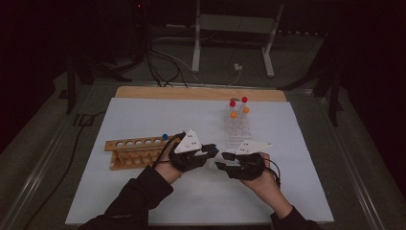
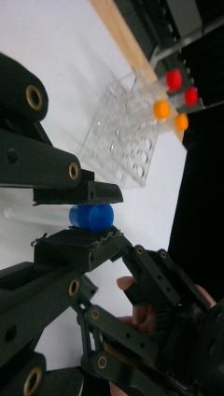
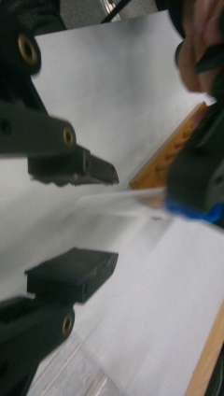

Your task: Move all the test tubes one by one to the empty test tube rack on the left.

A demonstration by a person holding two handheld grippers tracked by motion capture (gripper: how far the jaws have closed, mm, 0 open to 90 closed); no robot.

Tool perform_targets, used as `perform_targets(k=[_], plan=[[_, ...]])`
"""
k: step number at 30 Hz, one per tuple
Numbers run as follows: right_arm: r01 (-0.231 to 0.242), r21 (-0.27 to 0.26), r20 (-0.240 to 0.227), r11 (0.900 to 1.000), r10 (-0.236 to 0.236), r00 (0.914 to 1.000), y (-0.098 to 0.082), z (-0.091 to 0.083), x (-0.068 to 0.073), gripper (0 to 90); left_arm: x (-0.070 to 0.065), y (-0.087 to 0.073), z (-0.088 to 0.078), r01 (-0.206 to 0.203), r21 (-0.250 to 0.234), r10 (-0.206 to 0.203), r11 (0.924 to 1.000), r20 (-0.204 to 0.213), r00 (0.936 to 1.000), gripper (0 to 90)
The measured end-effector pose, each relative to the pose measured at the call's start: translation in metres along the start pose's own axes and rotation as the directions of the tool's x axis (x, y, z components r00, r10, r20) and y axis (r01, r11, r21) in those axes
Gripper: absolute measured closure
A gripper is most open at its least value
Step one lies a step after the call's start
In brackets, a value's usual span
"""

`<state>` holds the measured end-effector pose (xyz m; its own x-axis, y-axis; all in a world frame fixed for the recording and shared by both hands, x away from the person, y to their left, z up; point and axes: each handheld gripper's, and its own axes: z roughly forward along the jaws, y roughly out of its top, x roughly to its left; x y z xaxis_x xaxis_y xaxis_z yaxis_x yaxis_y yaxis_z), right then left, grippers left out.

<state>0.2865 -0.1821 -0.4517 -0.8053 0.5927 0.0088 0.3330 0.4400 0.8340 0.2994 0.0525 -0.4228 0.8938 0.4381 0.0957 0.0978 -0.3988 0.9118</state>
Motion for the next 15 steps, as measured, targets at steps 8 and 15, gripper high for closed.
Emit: perform_targets(k=[8, 15], plan=[[-0.037, -0.021, 0.010, 0.999, 0.037, 0.9993, 0.001, -0.001, 0.001, 26.4, 0.016, 0.007, -0.037, 0.003, -0.016, -0.004, 0.9999, -0.069, 0.9976, 77.5], [-0.064, -0.046, 0.035, 0.997, 0.066, 0.9972, 0.003, -0.003, 0.001, 8.5, 0.028, 0.009, -0.069, 0.014, -0.026, -0.017, 0.9996, -0.139, 0.9901, 77.5]])
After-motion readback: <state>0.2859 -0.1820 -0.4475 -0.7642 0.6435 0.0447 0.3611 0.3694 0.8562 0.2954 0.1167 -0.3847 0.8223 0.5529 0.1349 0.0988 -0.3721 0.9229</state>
